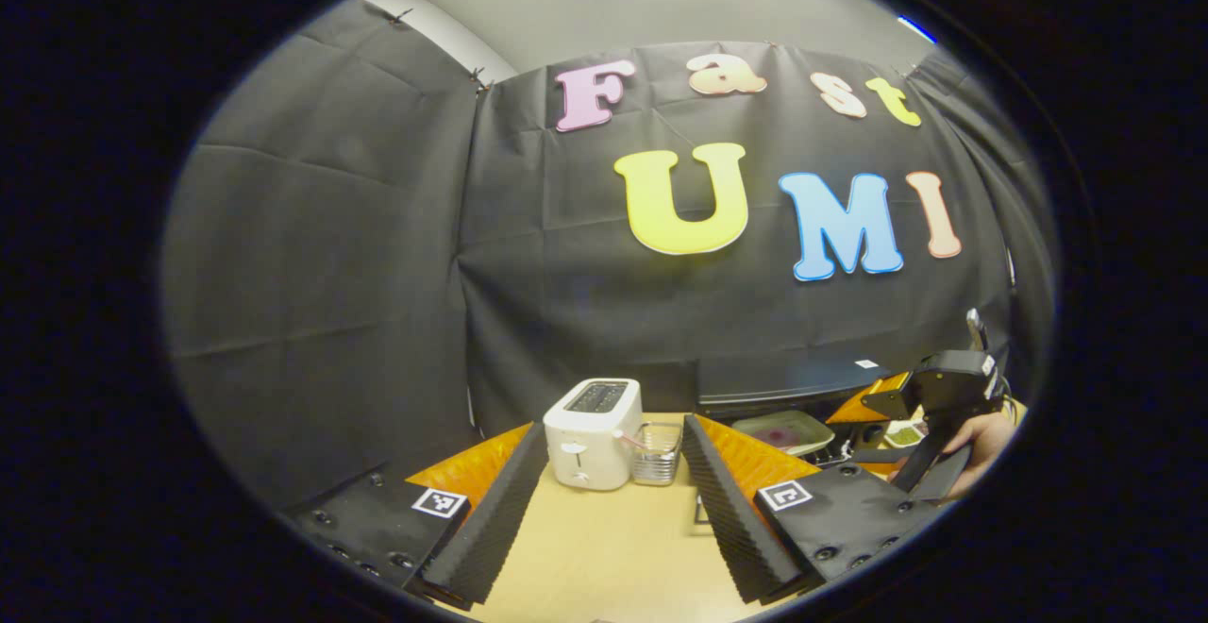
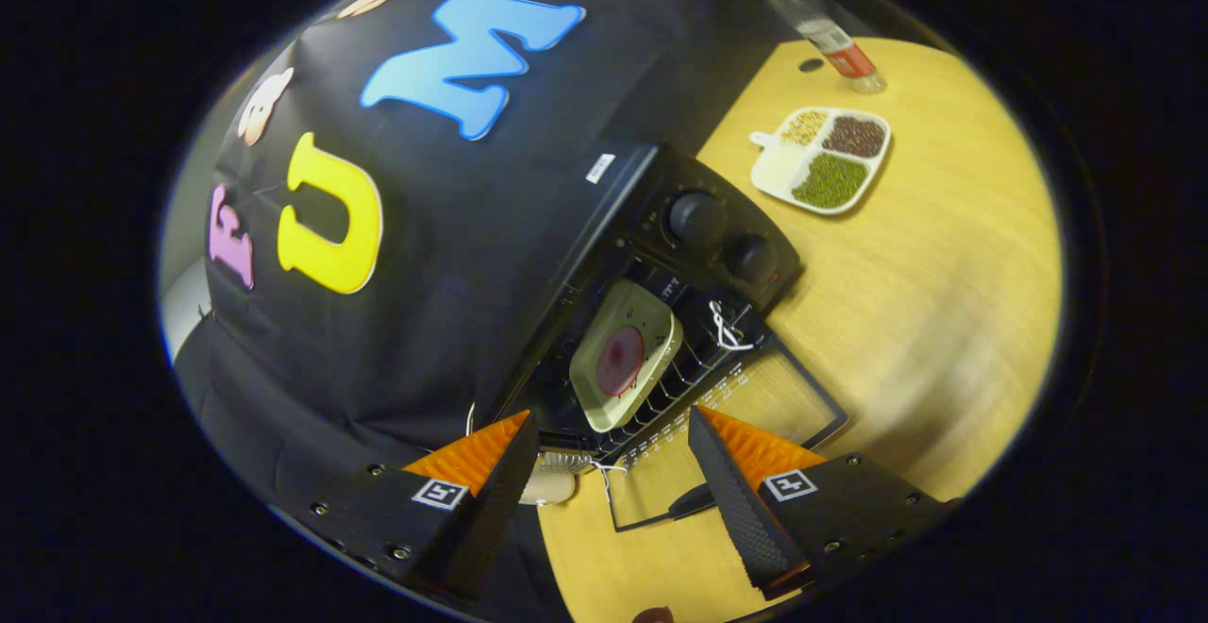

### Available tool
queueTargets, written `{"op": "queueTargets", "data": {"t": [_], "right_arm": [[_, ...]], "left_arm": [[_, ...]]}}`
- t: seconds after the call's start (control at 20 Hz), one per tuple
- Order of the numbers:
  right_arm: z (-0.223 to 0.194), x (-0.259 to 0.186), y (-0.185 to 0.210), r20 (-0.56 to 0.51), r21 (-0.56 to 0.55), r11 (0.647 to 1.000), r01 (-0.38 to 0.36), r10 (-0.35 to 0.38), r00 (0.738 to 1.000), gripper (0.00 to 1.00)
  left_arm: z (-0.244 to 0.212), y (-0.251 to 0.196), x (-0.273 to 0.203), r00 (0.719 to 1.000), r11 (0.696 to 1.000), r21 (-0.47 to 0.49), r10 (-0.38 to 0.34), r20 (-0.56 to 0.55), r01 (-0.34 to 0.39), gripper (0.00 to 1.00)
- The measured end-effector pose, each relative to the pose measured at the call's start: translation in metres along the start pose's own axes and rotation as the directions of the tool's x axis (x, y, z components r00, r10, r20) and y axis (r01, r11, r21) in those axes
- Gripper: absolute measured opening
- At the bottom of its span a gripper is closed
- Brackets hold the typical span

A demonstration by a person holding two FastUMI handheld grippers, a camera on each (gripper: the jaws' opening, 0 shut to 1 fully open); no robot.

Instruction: Open the electric oven with the left hand, put the food in, and close the electric oven.

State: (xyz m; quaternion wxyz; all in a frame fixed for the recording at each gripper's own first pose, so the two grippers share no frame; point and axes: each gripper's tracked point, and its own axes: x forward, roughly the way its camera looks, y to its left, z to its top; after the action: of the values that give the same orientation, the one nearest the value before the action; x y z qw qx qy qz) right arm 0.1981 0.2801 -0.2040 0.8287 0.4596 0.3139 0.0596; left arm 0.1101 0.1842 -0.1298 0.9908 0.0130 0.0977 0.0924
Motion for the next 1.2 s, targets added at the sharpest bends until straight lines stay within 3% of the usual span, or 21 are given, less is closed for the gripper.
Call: {"op": "queueTargets", "data": {"t": [0.05, 0.1, 0.3, 0.6, 0.8, 0.95, 1.2], "right_arm": [[0.007, -0.011, -0.001, 0.011, -0.060, 0.998, -0.009, 0.010, 1.000, 0.98], [0.013, -0.022, -0.001, 0.025, -0.116, 0.993, -0.021, 0.024, 0.999, 0.98], [0.039, -0.065, -0.002, 0.091, -0.307, 0.951, -0.030, 0.060, 0.994, 0.98], [0.083, -0.120, -0.022, 0.235, -0.539, 0.840, 0.062, 0.079, 0.969, 0.97], [0.106, -0.155, -0.027, 0.315, -0.645, 0.752, 0.135, 0.101, 0.944, 0.98], [0.126, -0.183, -0.027, 0.403, -0.713, 0.664, 0.225, 0.126, 0.906, 0.98], [0.135, -0.210, -0.040, 0.459, -0.719, 0.628, 0.297, 0.108, 0.882, 0.98]], "left_arm": [[-0.002, -0.007, -0.001, 1.000, 1.000, -0.005, -0.010, -0.003, 0.010, 0.90], [-0.004, -0.014, -0.002, 1.000, 1.000, -0.009, -0.021, -0.006, 0.021, 1.00], [-0.017, -0.042, -0.009, 0.997, 0.998, -0.019, -0.066, -0.030, 0.066, 0.97], [-0.035, -0.081, -0.015, 0.988, 0.990, -0.028, -0.140, -0.069, 0.139, 1.00], [-0.057, -0.107, -0.014, 0.975, 0.982, -0.038, -0.189, -0.113, 0.186, 0.99], [-0.087, -0.127, -0.009, 0.957, 0.973, -0.047, -0.230, -0.177, 0.225, 0.97], [-0.129, -0.154, 0.002, 0.917, 0.958, -0.085, -0.287, -0.275, 0.275, 1.00]]}}
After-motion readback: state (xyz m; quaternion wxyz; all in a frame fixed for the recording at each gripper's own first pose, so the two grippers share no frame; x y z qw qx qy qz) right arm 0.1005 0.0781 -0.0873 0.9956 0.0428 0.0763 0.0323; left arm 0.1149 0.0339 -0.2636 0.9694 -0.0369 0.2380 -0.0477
